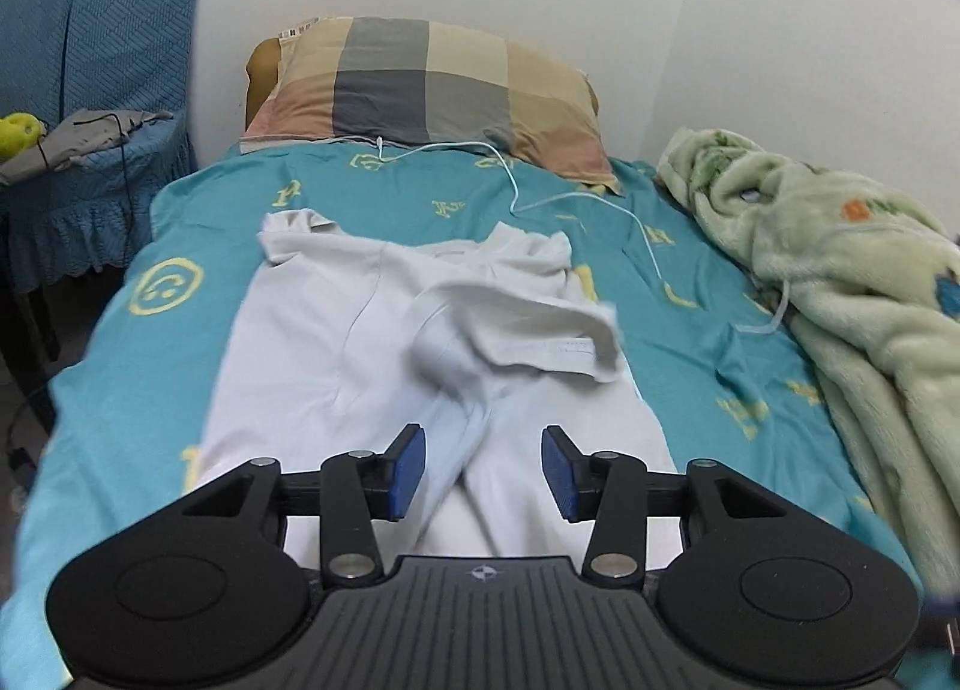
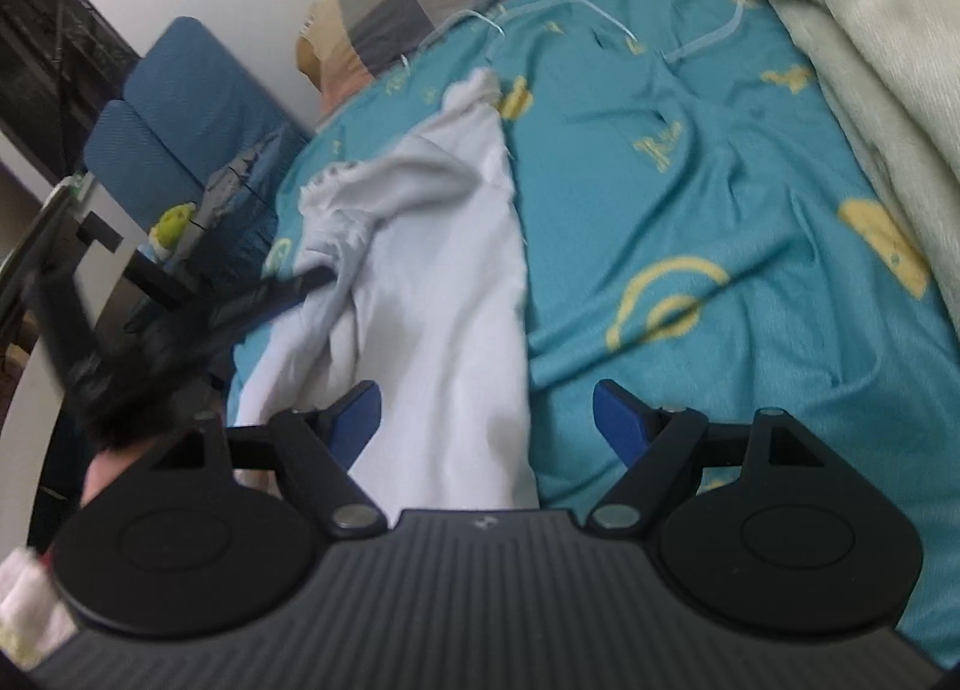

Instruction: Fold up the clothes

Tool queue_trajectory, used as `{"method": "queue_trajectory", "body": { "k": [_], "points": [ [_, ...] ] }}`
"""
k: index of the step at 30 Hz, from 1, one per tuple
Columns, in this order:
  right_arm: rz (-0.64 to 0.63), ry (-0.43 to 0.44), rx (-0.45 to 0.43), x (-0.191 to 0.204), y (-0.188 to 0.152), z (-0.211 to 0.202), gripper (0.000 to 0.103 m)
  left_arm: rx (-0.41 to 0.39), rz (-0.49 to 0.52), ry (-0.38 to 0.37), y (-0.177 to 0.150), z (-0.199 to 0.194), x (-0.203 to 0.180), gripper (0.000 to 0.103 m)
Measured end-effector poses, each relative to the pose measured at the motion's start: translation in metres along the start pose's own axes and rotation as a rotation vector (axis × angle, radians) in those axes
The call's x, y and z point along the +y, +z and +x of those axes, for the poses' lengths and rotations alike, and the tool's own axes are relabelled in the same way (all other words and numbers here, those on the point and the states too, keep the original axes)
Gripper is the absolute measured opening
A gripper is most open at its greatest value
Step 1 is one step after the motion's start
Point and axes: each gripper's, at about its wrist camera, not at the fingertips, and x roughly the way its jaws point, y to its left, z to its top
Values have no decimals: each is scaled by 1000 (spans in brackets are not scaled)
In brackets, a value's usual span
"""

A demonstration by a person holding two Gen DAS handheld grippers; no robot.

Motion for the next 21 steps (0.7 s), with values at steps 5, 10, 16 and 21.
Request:
{"method": "queue_trajectory", "body": {
  "k": [5,10,16,21],
  "points": [
    [48,88,-5,4,14,-8,79,0,36,19,-15,-39,-1,52],
    [210,188,-7,6,50,0,80,-14,48,-5,-26,-49,-2,52],
    [428,206,56,-13,86,89,81,-42,60,24,-23,-20,1,52],
    [559,216,84,-32,98,163,81,-34,62,45,-23,13,10,51]
  ]
}}
